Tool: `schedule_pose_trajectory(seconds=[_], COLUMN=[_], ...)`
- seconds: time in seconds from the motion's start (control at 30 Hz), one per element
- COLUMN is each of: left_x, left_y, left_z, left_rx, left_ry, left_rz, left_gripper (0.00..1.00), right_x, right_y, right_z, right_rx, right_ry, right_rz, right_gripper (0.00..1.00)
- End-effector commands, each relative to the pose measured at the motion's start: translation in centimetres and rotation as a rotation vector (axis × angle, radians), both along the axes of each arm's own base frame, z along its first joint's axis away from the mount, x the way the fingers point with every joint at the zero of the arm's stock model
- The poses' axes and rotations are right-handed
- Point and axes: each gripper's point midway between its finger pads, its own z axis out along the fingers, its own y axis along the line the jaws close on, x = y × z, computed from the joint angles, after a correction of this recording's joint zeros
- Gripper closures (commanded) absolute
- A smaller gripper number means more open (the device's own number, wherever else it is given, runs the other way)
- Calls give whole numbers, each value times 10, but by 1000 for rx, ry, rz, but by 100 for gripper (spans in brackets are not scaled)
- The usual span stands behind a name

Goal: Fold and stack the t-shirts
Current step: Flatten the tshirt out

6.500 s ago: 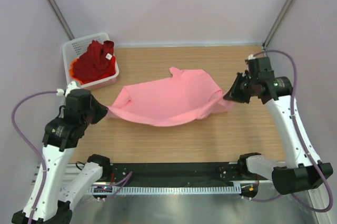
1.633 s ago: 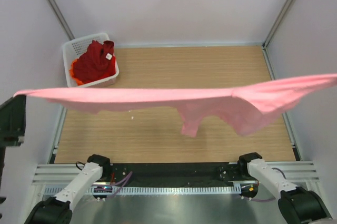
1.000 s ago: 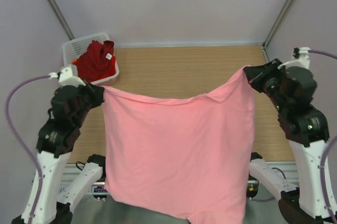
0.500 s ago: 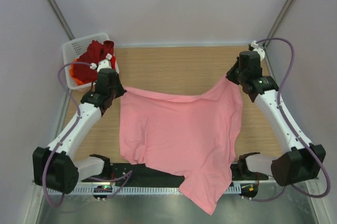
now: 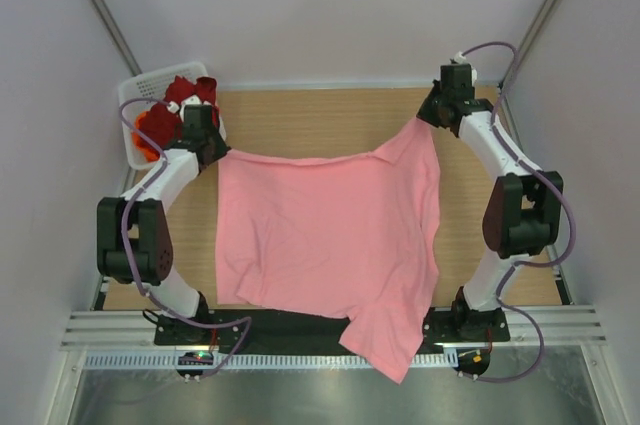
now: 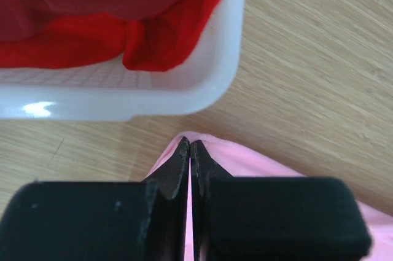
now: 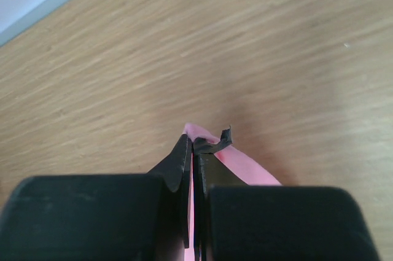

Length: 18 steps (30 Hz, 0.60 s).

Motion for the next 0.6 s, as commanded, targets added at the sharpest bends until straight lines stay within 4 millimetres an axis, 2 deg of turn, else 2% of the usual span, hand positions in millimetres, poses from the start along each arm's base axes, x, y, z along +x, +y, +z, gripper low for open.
schedule_pose_trajectory(seconds=[0.0,0.03,0.17,0.2,0.23,0.27,0.33,0.43,0.57], left_x=[35,37,43,43,43,43,41,36,29], left_y=[2,0,-2,-3,-4,-3,-1,1,-2], left_z=[23,22,17,17,12,11,9,8,3], left_rx=[-30,-30,-36,-40,-40,-36,-26,-13,-18], left_ry=[-103,-99,-86,-84,-75,-70,-56,-26,22], left_rz=[-17,-29,-40,-42,-48,-43,-43,-49,-74], left_gripper=[100,100,100,100,100,100,100,100,100], right_x=[39,52,77,82,84,87,84,74,47], right_y=[13,16,30,33,35,37,41,38,30], right_z=[43,44,46,54,53,42,44,39,34], right_rx=[15,22,56,59,65,69,77,71,45], right_ry=[-140,-147,-148,-157,-150,-121,-107,-52,25], right_rz=[63,70,127,140,150,160,173,156,140], right_gripper=[99,99,99,99,99,99,99,99,99])
